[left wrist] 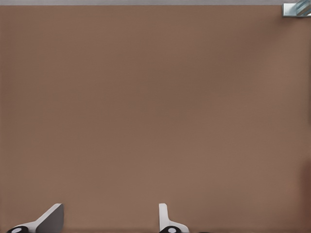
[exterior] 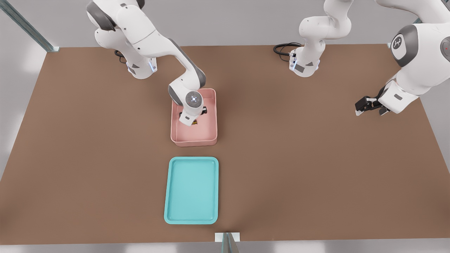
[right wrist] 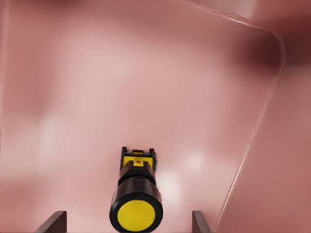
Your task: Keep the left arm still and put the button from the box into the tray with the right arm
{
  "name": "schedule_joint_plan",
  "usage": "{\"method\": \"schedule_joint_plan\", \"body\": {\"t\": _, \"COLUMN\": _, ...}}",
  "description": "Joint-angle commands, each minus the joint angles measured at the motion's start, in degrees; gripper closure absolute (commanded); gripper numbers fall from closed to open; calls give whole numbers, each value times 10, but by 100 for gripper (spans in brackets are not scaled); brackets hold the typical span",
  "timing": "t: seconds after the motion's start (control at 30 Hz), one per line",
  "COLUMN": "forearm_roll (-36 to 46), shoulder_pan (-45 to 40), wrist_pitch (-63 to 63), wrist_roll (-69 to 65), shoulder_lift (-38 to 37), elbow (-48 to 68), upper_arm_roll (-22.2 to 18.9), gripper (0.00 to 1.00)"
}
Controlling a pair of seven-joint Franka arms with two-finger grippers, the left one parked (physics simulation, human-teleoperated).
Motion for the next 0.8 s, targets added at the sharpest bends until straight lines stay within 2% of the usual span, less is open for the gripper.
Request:
{"method": "schedule_joint_plan", "body": {"t": 0.0, "forearm_roll": 0, "shoulder_pan": 0, "wrist_pitch": 70, "wrist_roll": 237, "shoulder_lift": 3, "elbow": -14, "upper_arm_roll": 0, "gripper": 3}}
{"method": "schedule_joint_plan", "body": {"t": 0.13, "forearm_roll": 0, "shoulder_pan": 0, "wrist_pitch": 114, "wrist_roll": 236, "shoulder_lift": 20, "elbow": -19, "upper_arm_roll": 0, "gripper": 3}}
{"method": "schedule_joint_plan", "body": {"t": 0.47, "forearm_roll": -1, "shoulder_pan": -5, "wrist_pitch": 132, "wrist_roll": 230, "shoulder_lift": 26, "elbow": -39, "upper_arm_roll": 0, "gripper": 5}}
{"method": "schedule_joint_plan", "body": {"t": 0.5, "forearm_roll": -1, "shoulder_pan": -5, "wrist_pitch": 132, "wrist_roll": 230, "shoulder_lift": 26, "elbow": -38, "upper_arm_roll": 0, "gripper": 15}}
{"method": "schedule_joint_plan", "body": {"t": 0.6, "forearm_roll": -1, "shoulder_pan": -5, "wrist_pitch": 130, "wrist_roll": 229, "shoulder_lift": 25, "elbow": -38, "upper_arm_roll": 0, "gripper": 25}}
{"method": "schedule_joint_plan", "body": {"t": 0.73, "forearm_roll": -1, "shoulder_pan": -5, "wrist_pitch": 104, "wrist_roll": 169, "shoulder_lift": 24, "elbow": -38, "upper_arm_roll": 2, "gripper": 24}}
{"method": "schedule_joint_plan", "body": {"t": 0.77, "forearm_roll": 0, "shoulder_pan": -5, "wrist_pitch": 102, "wrist_roll": 151, "shoulder_lift": 24, "elbow": -38, "upper_arm_roll": 2, "gripper": 29}}
